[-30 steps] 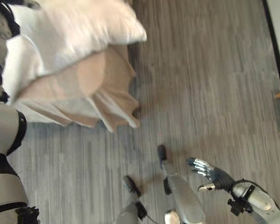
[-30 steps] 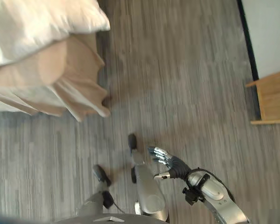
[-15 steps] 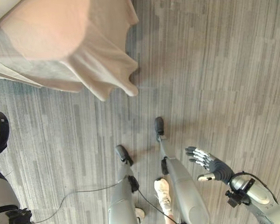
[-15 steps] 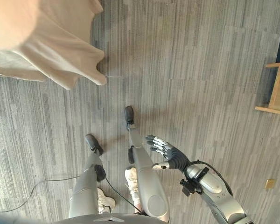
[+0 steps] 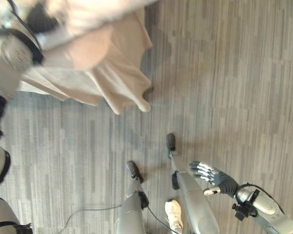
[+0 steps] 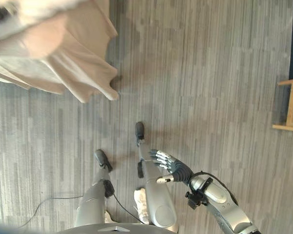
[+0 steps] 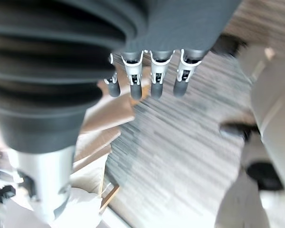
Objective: Making the bed.
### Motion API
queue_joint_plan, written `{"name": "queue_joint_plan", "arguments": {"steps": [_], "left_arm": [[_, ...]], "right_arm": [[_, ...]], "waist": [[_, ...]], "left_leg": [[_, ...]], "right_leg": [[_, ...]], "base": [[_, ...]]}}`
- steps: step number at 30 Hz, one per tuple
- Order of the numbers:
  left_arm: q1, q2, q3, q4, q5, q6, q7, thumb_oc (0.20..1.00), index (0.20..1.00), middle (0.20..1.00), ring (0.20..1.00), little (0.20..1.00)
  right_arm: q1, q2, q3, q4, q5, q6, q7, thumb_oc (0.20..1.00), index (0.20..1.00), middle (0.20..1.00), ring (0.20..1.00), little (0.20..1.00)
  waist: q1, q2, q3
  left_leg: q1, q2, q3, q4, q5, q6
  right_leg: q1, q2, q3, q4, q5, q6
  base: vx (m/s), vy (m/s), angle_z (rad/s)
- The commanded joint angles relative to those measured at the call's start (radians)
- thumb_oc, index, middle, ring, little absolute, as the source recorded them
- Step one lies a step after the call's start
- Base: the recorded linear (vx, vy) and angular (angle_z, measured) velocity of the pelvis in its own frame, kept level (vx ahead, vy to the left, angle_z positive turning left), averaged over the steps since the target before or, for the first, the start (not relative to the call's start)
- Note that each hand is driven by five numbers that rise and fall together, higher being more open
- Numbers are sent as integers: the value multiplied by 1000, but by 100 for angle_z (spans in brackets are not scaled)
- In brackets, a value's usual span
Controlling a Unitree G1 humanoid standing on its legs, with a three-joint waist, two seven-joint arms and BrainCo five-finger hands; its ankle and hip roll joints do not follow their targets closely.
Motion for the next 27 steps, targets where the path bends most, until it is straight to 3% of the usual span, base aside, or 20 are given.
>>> {"name": "queue_joint_plan", "arguments": {"steps": [1,2,5,8,11,13,14,20,27], "left_arm": [[330,-59,193,-232,-73,-70,-179,200,200,200,200,200],[346,-58,207,-238,-72,-69,-180,200,200,200,200,200],[696,-166,335,-362,-165,-66,-263,200,200,200,200,200],[820,-226,371,-382,-188,-62,-294,200,200,200,200,200],[996,-358,402,-350,-252,-67,-315,200,200,200,200,200],[1067,-446,401,-301,-285,-60,-325,539,539,539,539,539],[1131,-491,410,-280,-307,-50,-332,1000,1000,1000,1000,1000],[1234,-530,395,-278,-325,-40,-375,1000,1000,1000,1000,1000],[1278,-550,371,-309,-244,-35,-408,1000,1000,1000,1000,1000]], "right_arm": [[26,16,-59,-19,-72,-44,-14,1000,1000,1000,1000,1000],[26,11,-56,-20,-72,-44,-15,1000,1000,1000,1000,1000],[56,25,-109,-16,-106,-48,-29,1000,1000,1000,1000,1000],[60,39,-122,-5,-125,-46,-37,1000,1000,1000,1000,1000],[71,54,-137,-8,-146,-46,-41,1000,1000,1000,1000,1000],[70,61,-142,-6,-153,-45,-41,1000,1000,1000,1000,1000],[80,64,-145,-12,-163,-45,-37,1000,1000,1000,1000,1000],[86,69,-138,-15,-175,-39,-33,1000,1000,1000,1000,1000],[64,84,-118,11,-202,-26,-43,1000,1000,1000,1000,1000]], "waist": [[9,11,39],[5,13,41],[23,30,11],[22,39,-13],[31,47,-49],[37,50,-77],[45,52,-99],[62,53,-143],[80,53,-177]], "left_leg": [[96,0,-44,-14,46,-6],[99,1,-43,-14,45,-6],[198,-9,-46,-14,29,6],[234,-16,-50,-14,20,13],[287,-19,-51,-14,8,22],[305,-23,-58,-14,7,28],[323,-24,-58,-14,4,30],[358,-27,-68,-14,-5,36],[382,-32,-79,-14,-13,41]], "right_leg": [[244,-103,-29,-9,-110,164],[248,-103,-29,-9,-111,164],[352,-111,-38,-9,-143,157],[390,-112,-40,-5,-156,152],[448,-114,-44,1,-177,146],[470,-114,-44,2,-182,140],[493,-114,-50,-1,-187,139],[541,-114,-65,-5,-199,139],[584,-117,-81,-4,-213,138]], "base": [[52,37,5],[111,77,8],[114,56,12],[63,35,3],[105,41,0],[97,21,-2],[100,8,1],[63,-11,9],[38,-18,10]]}}
